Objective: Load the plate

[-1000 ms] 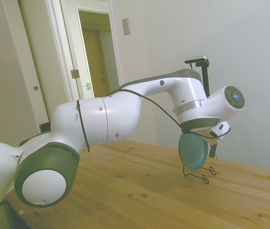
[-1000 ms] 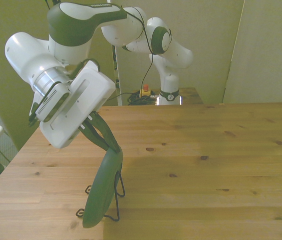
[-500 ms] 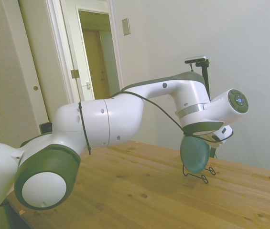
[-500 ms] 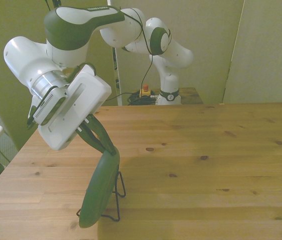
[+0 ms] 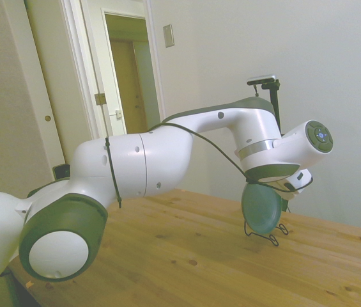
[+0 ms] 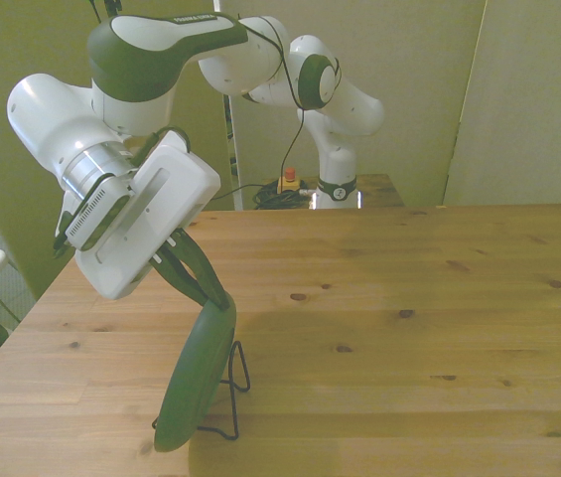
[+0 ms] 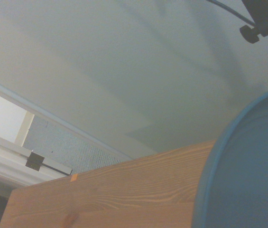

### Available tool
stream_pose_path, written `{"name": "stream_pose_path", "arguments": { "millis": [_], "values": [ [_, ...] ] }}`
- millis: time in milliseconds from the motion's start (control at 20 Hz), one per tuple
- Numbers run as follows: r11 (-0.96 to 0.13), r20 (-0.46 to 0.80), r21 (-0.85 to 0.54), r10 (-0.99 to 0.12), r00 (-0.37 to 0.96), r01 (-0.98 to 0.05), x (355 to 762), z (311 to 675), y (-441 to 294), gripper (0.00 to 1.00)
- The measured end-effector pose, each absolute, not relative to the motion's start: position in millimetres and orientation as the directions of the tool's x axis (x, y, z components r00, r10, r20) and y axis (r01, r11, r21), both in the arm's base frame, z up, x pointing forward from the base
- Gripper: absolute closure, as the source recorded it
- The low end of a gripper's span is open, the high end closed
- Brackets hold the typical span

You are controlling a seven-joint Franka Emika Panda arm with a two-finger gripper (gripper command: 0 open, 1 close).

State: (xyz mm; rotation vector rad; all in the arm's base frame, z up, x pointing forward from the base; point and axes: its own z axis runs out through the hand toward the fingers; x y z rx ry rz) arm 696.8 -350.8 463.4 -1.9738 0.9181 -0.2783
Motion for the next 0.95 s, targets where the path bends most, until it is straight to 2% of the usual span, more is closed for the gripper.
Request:
{"name": "stream_pose_path", "arguments": {
  "millis": [350,500,650,750,950],
  "values": [
    [-0.311,-0.159,-0.812,-0.696,0.7,-0.494,697,463,-350,0.0],
    [-0.353,-0.112,-0.811,-0.69,0.715,-0.467,699,486,-341,0.0],
    [-0.417,-0.044,-0.803,-0.67,0.741,-0.425,699,533,-324,0.0],
    [-0.499,0.026,-0.764,-0.657,0.754,-0.409,697,561,-312,0.0],
    [-0.66,0.143,-0.667,-0.569,0.81,-0.346,707,580,-270,0.0]
  ]
}}
